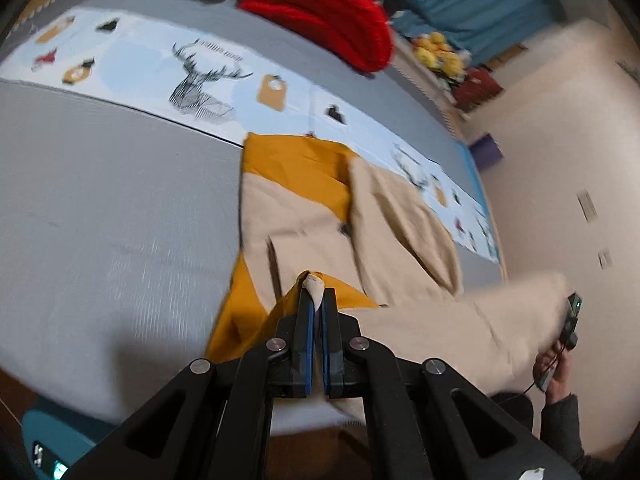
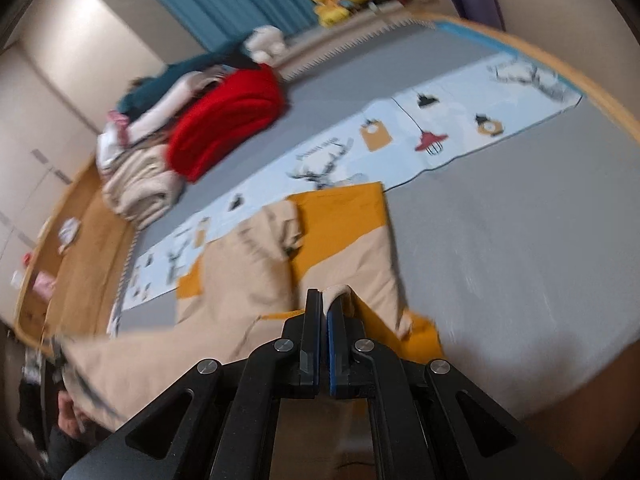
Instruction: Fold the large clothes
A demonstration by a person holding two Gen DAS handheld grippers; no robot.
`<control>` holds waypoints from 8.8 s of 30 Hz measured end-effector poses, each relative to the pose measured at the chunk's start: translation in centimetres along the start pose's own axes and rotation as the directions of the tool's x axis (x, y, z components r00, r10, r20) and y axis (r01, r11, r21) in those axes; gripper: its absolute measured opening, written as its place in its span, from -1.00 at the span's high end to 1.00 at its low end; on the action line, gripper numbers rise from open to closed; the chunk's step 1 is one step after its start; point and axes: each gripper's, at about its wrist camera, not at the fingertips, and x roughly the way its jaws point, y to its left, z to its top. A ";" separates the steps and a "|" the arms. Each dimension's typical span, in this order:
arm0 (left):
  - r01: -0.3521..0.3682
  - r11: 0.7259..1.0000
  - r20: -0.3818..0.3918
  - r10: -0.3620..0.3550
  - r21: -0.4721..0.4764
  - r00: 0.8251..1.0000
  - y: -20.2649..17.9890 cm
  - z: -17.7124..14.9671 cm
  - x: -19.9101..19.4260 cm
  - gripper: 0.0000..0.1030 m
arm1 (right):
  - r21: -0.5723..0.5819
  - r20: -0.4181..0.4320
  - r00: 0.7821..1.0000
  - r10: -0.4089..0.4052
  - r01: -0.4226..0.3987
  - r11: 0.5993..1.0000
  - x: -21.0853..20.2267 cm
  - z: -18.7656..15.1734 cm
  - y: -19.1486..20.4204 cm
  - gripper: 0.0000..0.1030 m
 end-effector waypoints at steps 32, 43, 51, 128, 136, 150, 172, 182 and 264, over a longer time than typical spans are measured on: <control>-0.252 0.968 -0.073 0.252 0.010 0.965 3.0 1.6 8.1 0.13 | -0.022 -0.224 0.962 -0.155 0.155 0.988 15.0 0.4 -5.5 -0.16; -0.297 0.955 -0.085 0.298 0.024 0.951 2.8 4.2 12.2 0.11 | -0.210 -0.214 0.949 -0.233 0.188 0.960 16.2 -0.1 -2.8 0.78; -0.262 0.958 -0.012 0.265 0.118 0.964 0.7 4.9 11.7 0.97 | -0.211 -0.057 0.987 -0.150 0.135 0.968 12.3 1.0 -1.2 0.94; -0.620 0.665 0.014 0.677 0.417 0.736 -2.9 -4.1 8.7 0.43 | -0.508 -0.060 0.800 -0.597 0.491 0.708 10.0 -3.8 0.3 0.38; -0.584 0.790 0.284 0.525 0.188 0.802 -9.0 -9.6 6.8 0.38 | -0.336 0.210 0.919 -0.333 0.387 0.858 6.9 -8.2 12.7 0.32; -0.415 0.905 0.157 0.399 0.090 0.903 -5.4 -13.2 9.5 0.58 | -0.556 0.049 0.917 -0.395 0.354 0.752 20.5 -18.1 19.5 0.32; -0.029 0.886 0.154 0.113 -0.464 0.982 3.7 -11.0 11.8 0.03 | -0.527 -0.044 0.918 -0.394 0.314 0.790 21.8 -17.1 17.7 0.31; -0.036 0.916 0.215 0.132 -0.400 0.968 1.5 -10.1 11.4 0.84 | -0.469 -0.061 0.928 -0.367 0.298 0.832 21.6 -16.9 17.1 0.31; -0.227 0.928 0.090 0.209 0.296 0.974 -19.3 -11.1 15.0 0.16 | -0.407 -0.059 0.964 0.260 -0.261 0.875 2.8 -7.0 12.2 0.81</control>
